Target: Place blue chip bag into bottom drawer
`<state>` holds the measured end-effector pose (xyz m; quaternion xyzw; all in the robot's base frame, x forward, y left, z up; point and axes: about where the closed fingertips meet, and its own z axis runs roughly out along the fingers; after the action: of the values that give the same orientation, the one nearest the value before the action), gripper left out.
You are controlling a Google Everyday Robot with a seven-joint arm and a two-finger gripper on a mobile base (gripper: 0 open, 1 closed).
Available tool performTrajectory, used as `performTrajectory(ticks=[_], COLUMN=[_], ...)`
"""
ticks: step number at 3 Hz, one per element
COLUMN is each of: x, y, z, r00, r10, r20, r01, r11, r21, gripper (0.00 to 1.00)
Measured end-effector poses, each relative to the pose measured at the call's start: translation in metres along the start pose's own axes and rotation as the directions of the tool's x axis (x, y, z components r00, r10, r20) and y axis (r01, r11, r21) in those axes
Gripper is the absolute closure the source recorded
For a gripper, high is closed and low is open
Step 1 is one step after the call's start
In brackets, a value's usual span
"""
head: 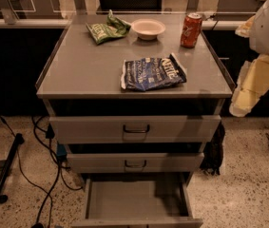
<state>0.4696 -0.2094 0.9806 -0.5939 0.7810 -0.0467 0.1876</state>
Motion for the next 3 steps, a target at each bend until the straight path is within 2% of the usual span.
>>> performTrajectory(ticks=[3], x=[-0.035], y=[-0.071], z=[0.046], r00=[0.993], r10=[0.098], r20=[0.064], r01=[-0.097], r11=[0.9952], r21=[-0.011], gripper=[0.00])
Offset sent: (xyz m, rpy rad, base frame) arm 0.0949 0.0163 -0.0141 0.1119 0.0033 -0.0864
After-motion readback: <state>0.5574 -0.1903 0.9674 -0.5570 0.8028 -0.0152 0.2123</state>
